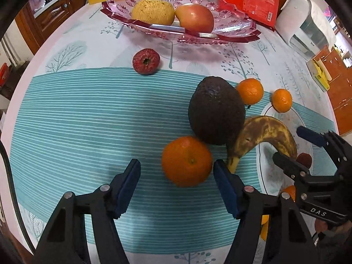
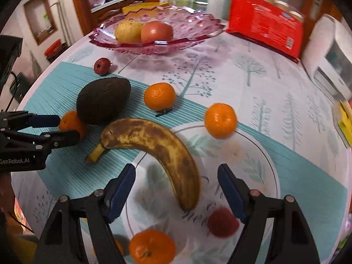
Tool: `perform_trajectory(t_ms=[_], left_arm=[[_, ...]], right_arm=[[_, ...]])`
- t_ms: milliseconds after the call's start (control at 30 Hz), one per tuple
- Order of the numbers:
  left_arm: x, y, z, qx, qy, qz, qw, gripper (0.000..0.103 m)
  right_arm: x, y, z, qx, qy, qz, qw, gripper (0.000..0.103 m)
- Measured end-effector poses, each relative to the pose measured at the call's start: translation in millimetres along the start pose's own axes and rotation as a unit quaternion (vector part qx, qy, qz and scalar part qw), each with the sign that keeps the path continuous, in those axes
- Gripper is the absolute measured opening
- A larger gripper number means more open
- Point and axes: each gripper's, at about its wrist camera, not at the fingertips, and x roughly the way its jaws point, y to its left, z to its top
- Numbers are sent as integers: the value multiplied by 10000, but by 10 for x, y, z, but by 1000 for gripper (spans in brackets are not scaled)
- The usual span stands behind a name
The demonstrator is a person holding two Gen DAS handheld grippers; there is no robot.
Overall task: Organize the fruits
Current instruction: 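Grasp a mandarin orange with the left tool while the right tool grasps the banana, then lift and carry the orange and banana with both tools into the pink bowl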
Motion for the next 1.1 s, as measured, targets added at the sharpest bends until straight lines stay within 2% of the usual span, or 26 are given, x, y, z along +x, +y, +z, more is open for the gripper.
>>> perform_trajectory(t_ms=[67,300,467,500,567,600,633,667,733,933,1100], left_arm=[[43,0,13,-4,60,-73,10000,60],[111,-75,86,131,39,-105,9999,55],[109,-84,108,153,34,-143,9998,45],[110,-85,110,147,30,-150,9998,45],[109,-82,114,121,22,-179,9998,44],[98,-67,105,97,23,-198,9998,44],[93,-62,100,72,25,-211,9997,44],[86,-56,92,39,26,-225,9997,43],[59,-35,51,-9,20,-237,9997,43],[6,-21,-56,-103,3,-267,9996,43],[-87,18,-137,-165,-115,-228,9995,43]], right_arm=[[54,12,38,-219,-5,70,9997,77],[255,58,126,-908,56,234,9956,77],[350,-9,184,-733,87,542,9958,76],[348,4,175,-780,69,527,9955,75],[324,33,154,-855,15,587,9946,66],[312,56,148,-892,5,617,9941,58],[304,88,145,-936,16,557,9940,57],[286,100,134,-901,10,518,9946,55],[271,89,127,-782,9,522,9956,45],[144,152,-46,-848,-174,270,9959,35],[8,210,-119,-865,-423,8,9954,33]])
